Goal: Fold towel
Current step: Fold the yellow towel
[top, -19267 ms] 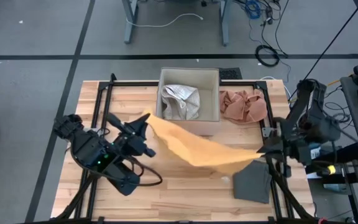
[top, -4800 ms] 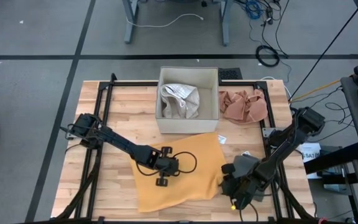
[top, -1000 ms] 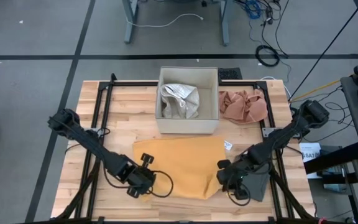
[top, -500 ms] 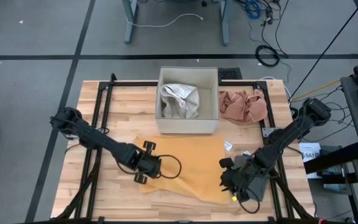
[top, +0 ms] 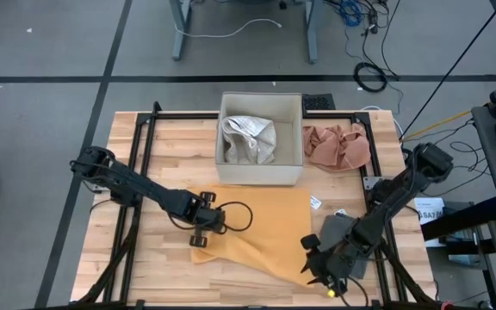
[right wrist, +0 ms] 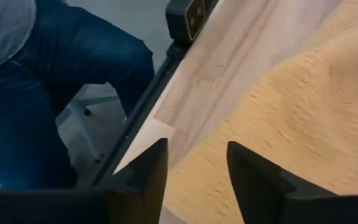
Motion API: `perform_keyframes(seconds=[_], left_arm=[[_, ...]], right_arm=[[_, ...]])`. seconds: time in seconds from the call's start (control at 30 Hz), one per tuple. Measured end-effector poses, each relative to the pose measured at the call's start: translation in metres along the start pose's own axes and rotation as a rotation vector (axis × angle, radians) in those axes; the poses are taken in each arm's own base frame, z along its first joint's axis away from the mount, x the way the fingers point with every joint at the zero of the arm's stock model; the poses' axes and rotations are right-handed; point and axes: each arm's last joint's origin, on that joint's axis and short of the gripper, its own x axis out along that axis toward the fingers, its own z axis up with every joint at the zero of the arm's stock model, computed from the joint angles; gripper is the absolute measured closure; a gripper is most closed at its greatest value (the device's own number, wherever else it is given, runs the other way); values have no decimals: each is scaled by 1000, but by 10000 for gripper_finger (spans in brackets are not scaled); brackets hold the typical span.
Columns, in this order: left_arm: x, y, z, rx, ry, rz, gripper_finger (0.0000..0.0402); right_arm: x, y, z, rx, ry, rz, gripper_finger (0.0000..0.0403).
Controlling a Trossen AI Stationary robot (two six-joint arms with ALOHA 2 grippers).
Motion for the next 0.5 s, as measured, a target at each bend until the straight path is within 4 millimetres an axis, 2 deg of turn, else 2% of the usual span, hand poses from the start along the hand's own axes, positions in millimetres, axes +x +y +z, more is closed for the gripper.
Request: perform_keyframes(seconds=[0.2,0.5], left_arm=[[5,0,0,2,-51,-29,401],[8,12,1,-42,-64,-19,401]], right_arm=[[11,10,-10,-42,4,-62,278],[34,20,-21,-67,-20,-43,281]])
